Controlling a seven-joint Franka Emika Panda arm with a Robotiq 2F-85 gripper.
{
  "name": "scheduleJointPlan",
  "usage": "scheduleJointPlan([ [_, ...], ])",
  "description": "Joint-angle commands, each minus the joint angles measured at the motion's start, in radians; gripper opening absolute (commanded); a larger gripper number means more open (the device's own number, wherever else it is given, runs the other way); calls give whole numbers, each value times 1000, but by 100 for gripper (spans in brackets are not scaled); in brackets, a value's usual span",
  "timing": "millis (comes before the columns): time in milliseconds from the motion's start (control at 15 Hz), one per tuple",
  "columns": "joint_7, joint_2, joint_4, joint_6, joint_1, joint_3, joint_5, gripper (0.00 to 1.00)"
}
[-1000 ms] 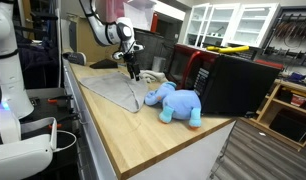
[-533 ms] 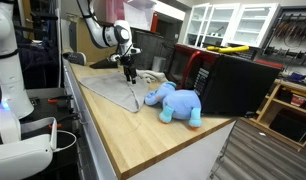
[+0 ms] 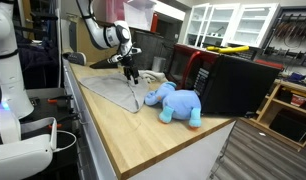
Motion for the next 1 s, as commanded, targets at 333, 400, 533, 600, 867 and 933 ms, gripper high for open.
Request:
scheduleJointPlan([
  [333, 28, -55, -24, -14, 6, -35, -77, 100],
  [400, 22, -64, -26, -13, 5, -33, -72, 100],
  [533, 12, -81, -28, -15, 4, -31, -67, 100],
  [600, 7, -85, -26, -17, 3, -31, -64, 100],
  [867, 6, -82, -21, -15, 3, -33, -81, 68],
  [933, 2, -79, -23, -16, 3, -32, -77, 61],
])
